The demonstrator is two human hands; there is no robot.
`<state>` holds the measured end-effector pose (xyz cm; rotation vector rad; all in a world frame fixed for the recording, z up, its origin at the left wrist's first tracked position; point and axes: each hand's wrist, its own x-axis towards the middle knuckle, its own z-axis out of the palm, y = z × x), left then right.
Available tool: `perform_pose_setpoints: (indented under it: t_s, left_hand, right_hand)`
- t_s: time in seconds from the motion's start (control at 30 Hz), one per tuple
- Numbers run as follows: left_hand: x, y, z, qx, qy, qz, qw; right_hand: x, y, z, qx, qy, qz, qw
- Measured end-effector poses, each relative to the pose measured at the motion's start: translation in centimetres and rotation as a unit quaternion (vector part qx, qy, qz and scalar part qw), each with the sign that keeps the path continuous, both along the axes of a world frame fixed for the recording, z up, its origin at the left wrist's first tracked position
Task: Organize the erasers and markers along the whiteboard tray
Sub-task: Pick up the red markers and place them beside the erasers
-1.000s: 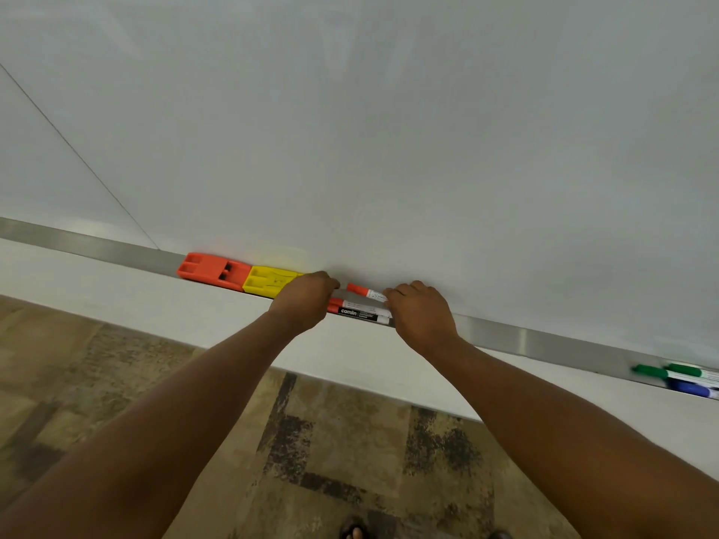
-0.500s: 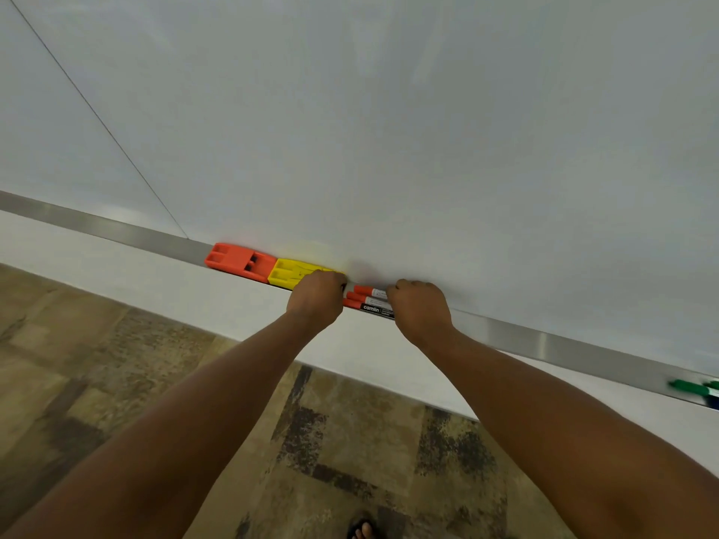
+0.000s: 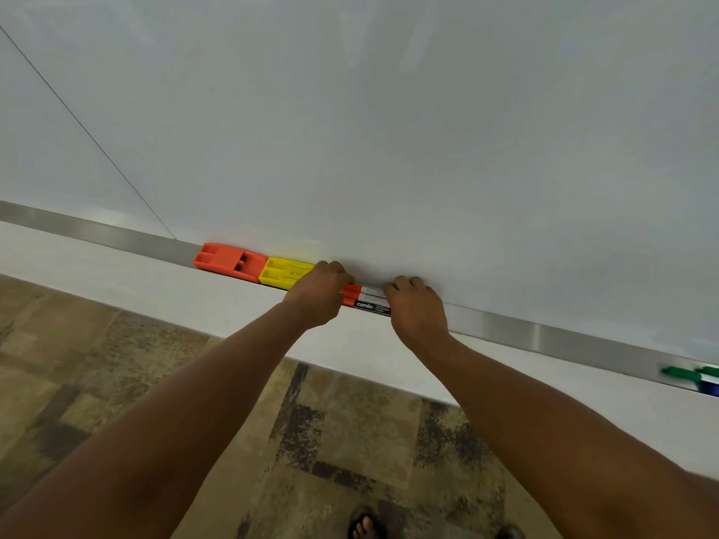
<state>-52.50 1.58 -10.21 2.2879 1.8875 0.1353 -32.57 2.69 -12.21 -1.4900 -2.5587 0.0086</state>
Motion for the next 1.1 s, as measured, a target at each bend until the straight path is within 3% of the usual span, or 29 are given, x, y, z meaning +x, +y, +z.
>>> perform_pose_setpoints:
  t_s: [0.13, 0.27, 0.47, 0.7, 0.8, 1.1]
  left_hand:
    - [0.5, 0.6, 0.3, -0.016, 0.018, -0.063, 0.998]
    - [1.3, 1.2, 0.3, -0.023, 0.05, -0.097, 0.994]
    - [2.2, 1.6, -0.3, -0.017, 0.085, -0.12, 0.989]
    - [2.5, 1.8, -0.5, -0.026, 0.08, -0.127, 0.988]
    - [2.6, 1.8, -0.5, -0.026, 0.08, -0.131, 0.988]
    - [2.7, 1.4, 0.0, -0.022, 0.084, -0.138, 0.987]
  right_hand:
    - [2.2, -0.3, -0.4, -0.061, 0.1, -0.112, 0.987]
    - [3.4, -0.1, -0.6, -0.128, 0.199, -0.21, 0.949]
    - [2.6, 1.4, 0.1, -0.236, 0.226, -0.212, 0.921]
    - [3.0, 1.4, -0.7, -0.318, 0.362, -0.269, 0.834]
    - [3.1, 1.6, -0.8, -0.328, 0.387, -0.28, 0.815]
    - [3.7, 0.9, -0.5, -0.298, 0.372, -0.278, 0.834]
